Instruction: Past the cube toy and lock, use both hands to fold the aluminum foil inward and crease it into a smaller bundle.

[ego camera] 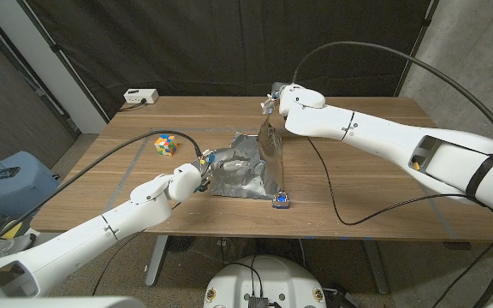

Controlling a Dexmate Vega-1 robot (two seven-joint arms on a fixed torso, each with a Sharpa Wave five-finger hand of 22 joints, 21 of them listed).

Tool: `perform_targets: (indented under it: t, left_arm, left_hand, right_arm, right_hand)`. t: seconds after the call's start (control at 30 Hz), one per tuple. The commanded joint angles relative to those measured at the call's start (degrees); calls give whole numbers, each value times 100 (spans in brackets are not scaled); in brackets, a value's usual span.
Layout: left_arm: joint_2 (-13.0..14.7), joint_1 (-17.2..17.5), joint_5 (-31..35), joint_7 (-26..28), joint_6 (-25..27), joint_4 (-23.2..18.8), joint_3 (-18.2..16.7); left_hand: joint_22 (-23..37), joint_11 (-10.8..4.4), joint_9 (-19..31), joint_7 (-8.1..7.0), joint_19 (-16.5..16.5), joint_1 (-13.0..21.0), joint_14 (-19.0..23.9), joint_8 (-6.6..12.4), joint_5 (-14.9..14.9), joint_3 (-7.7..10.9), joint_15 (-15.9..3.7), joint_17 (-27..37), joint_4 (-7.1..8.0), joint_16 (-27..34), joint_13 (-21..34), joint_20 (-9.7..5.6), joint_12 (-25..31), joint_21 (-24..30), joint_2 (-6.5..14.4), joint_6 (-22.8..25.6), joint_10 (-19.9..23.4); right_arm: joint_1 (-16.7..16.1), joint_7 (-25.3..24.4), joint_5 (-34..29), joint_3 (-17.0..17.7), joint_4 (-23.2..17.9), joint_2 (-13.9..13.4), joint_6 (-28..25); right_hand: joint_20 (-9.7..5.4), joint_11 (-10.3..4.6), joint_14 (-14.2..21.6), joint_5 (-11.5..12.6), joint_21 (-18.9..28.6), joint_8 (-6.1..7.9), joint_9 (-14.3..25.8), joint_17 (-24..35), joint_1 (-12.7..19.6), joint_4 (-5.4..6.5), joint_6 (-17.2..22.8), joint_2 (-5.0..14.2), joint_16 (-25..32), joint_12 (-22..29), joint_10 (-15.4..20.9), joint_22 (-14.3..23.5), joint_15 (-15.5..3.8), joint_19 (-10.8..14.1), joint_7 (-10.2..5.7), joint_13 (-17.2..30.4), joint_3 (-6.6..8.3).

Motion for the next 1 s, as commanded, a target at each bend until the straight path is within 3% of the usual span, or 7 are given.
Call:
perform_targets:
  t: [0.03, 0.47, 1.0]
  left_arm:
    - [-45, -16, 74, 3, 93, -17, 54]
    - [-3, 27, 76, 45, 220, -109, -1]
    - [227, 417, -166, 484, 454, -500, -467]
  left_hand:
    - [2, 14, 13, 34, -11, -31, 27, 45, -24, 57, 46, 8, -8, 0, 18, -12, -4, 33, 21, 23, 20]
    - [2, 36, 13, 27, -17, -14, 27, 45, -21, 77, 53, 5, -27, -1, 18, -4, 2, 30, 28, 24, 33]
    - [1, 42, 13, 41, -1, 3, 34, 41, -20, 91, 71, 2, -55, 0, 20, 5, 3, 35, 16, 12, 36]
  right_arm:
    - [-31, 63, 415, 194, 24, 65, 191]
    - [-83, 34, 684, 309, 106, 129, 421]
    - [-98, -65, 767, 351, -123, -23, 265]
  right_hand:
    - [91, 76, 15, -21, -12, -46, 1, 18, -128, 26, -73, -12, -26, -12, 8, 6, 88, 2, 33, 10, -72]
    - [156, 163, -20, -4, -13, -109, 10, 25, -352, 120, -149, 17, -58, -8, -44, 7, 200, -19, 84, 13, -159]
    - [193, 195, -39, 14, -15, -141, 19, 24, -455, 148, -176, 21, -80, -3, -74, 8, 239, -39, 90, 13, -211]
